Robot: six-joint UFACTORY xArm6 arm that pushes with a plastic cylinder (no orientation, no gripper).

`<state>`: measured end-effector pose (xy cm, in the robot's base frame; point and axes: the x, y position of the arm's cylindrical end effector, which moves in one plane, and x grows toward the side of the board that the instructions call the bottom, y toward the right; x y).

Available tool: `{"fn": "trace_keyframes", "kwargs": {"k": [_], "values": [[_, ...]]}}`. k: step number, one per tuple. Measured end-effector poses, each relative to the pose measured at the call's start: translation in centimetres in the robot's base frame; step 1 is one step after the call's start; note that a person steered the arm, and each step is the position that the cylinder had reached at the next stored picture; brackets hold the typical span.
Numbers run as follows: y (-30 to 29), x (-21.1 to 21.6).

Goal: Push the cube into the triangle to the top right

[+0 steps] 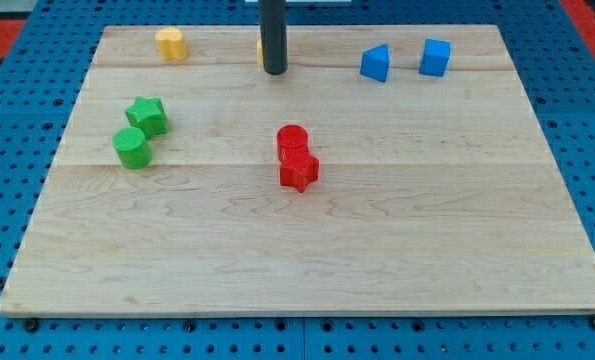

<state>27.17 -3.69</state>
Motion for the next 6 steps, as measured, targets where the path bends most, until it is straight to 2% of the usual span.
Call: {"fn": "trace_keyframes", "kwargs": {"k": [1,2,3,4,5,6], "values": [[-2.4,0.0],[0.2,-1.8],[0.5,3.0],[4.3,8.6],[12.4,7.8],[17.4,2.8]]}}
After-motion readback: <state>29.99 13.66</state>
